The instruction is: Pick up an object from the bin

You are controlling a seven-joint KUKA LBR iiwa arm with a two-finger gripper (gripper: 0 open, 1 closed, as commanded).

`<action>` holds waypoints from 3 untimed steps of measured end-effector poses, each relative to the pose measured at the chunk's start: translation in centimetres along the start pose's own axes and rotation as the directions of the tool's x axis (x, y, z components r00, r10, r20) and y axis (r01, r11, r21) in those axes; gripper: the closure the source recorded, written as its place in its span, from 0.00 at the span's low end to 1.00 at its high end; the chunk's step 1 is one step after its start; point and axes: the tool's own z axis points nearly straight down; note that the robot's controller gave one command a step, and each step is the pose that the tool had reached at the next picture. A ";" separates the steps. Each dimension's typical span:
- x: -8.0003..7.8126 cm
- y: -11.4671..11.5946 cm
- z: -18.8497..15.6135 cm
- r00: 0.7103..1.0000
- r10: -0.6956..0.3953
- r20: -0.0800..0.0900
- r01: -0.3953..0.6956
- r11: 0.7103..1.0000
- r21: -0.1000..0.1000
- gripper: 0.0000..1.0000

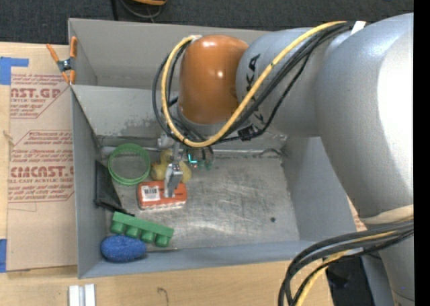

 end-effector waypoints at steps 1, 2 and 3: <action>-0.2 -0.1 -0.5 1.000 0.001 0.007 -0.001 1.000 -0.001 0.00; 1.9 -1.7 1.3 0.998 -0.065 0.026 0.065 0.998 -0.006 0.00; 1.9 -2.1 3.0 0.960 -0.271 0.067 0.271 0.962 0.002 0.00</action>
Offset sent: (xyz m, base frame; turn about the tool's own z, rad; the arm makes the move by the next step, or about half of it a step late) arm -0.0508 -0.0439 -0.0416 -0.1321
